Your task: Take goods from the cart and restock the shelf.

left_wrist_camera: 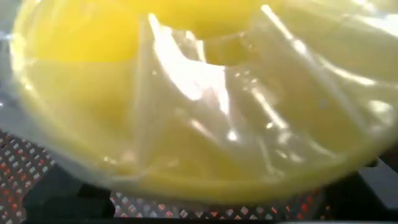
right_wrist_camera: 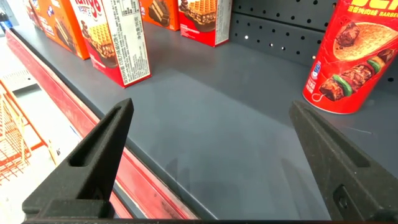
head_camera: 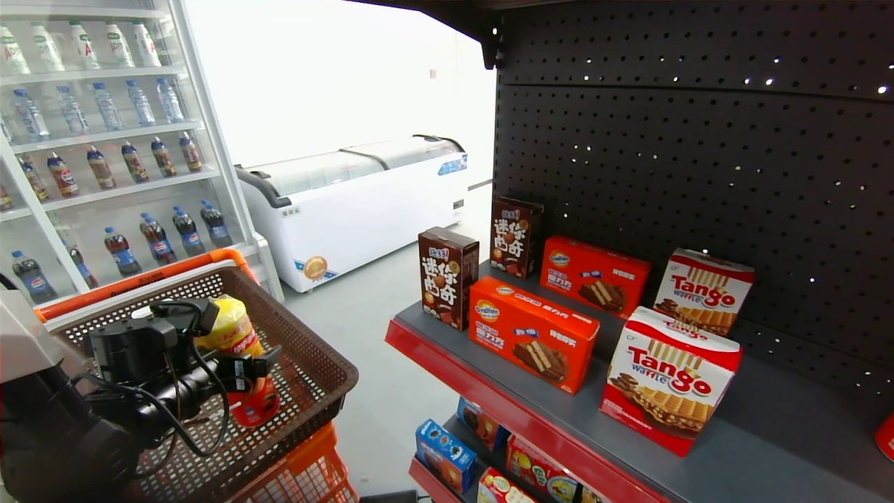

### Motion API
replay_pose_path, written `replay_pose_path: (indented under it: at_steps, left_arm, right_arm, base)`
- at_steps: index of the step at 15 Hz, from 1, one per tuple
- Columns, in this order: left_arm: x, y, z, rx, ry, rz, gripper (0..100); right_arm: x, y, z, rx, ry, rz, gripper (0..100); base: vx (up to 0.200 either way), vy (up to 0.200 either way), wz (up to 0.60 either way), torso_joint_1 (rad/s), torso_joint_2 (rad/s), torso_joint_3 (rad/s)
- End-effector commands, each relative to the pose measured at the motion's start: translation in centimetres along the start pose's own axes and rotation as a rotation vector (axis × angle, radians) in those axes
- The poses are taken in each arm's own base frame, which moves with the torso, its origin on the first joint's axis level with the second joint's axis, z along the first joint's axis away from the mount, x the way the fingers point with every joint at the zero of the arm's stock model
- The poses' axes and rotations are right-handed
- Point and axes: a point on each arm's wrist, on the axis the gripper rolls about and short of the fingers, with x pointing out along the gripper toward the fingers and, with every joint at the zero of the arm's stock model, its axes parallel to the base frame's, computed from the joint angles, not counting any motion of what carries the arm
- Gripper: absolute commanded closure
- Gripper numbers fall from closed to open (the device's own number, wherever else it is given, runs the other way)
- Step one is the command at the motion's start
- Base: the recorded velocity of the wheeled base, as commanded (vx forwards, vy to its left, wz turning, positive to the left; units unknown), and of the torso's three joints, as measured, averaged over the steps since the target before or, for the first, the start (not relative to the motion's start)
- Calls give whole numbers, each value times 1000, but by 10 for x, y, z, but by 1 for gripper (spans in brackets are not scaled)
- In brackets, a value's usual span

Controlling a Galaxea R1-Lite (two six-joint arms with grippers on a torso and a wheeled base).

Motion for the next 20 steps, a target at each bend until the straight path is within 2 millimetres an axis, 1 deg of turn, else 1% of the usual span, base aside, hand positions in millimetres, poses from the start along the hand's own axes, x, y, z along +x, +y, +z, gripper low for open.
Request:
replay_pose_path:
  at_steps: [1, 2, 3, 8, 11, 12, 14, 15, 16, 17, 18, 19, 20]
  left_arm:
    - [0, 6, 0, 25, -5, 11, 0]
    - [0, 6, -1, 26, -2, 13, 100]
    - [3, 6, -2, 26, 3, 15, 100]
    - [3, 8, -2, 25, 4, 40, 100]
    - [5, 5, 4, 31, -16, 42, 100]
    - [-1, 1, 21, 42, -68, 32, 100]
    - [-7, -6, 31, 60, -77, 11, 100]
    - [-18, -10, 44, 74, -54, -11, 100]
    - [-25, -15, 51, 96, -47, -32, 100]
    - [-26, -17, 52, 101, -51, -37, 100]
    - [-37, -39, 73, 107, -120, -111, 100]
    - [-41, -51, 85, 96, -151, -171, 100]
    - [-43, -56, 90, 97, -154, -198, 100]
  right_arm:
    - [0, 0, 0, 0, 1, 2, 0]
    - [0, 0, 0, 0, 0, 2, 0]
    - [0, 0, 0, 0, 1, 2, 0]
    - [0, 0, 0, 0, 0, 0, 0]
    - [0, 0, 0, 0, 0, 2, 0]
    - [0, 0, 0, 0, 0, 2, 0]
    - [0, 0, 0, 0, 0, 2, 0]
    - [0, 0, 0, 0, 0, 0, 0]
    - [0, 0, 0, 0, 1, 0, 0]
    - [0, 0, 0, 0, 0, 0, 0]
    - [0, 0, 0, 0, 0, 0, 0]
    - [0, 0, 0, 0, 0, 0, 0]
    - [0, 0, 0, 0, 1, 0, 0]
  base:
    - [0, 0, 0, 0, 0, 0]
    - [0, 0, 0, 0, 0, 0]
    - [0, 0, 0, 0, 0, 0]
    - [0, 0, 0, 0, 0, 0]
    - [0, 0, 0, 0, 0, 0]
    - [0, 0, 0, 0, 0, 0]
    - [0, 0, 0, 0, 0, 0]
    - [0, 0, 0, 0, 0, 0]
    - [0, 0, 0, 0, 0, 0]
    - [0, 0, 0, 0, 0, 0]
    - [0, 0, 0, 0, 0, 0]
    - [0, 0, 0, 0, 0, 0]
    - [0, 0, 0, 0, 0, 0]
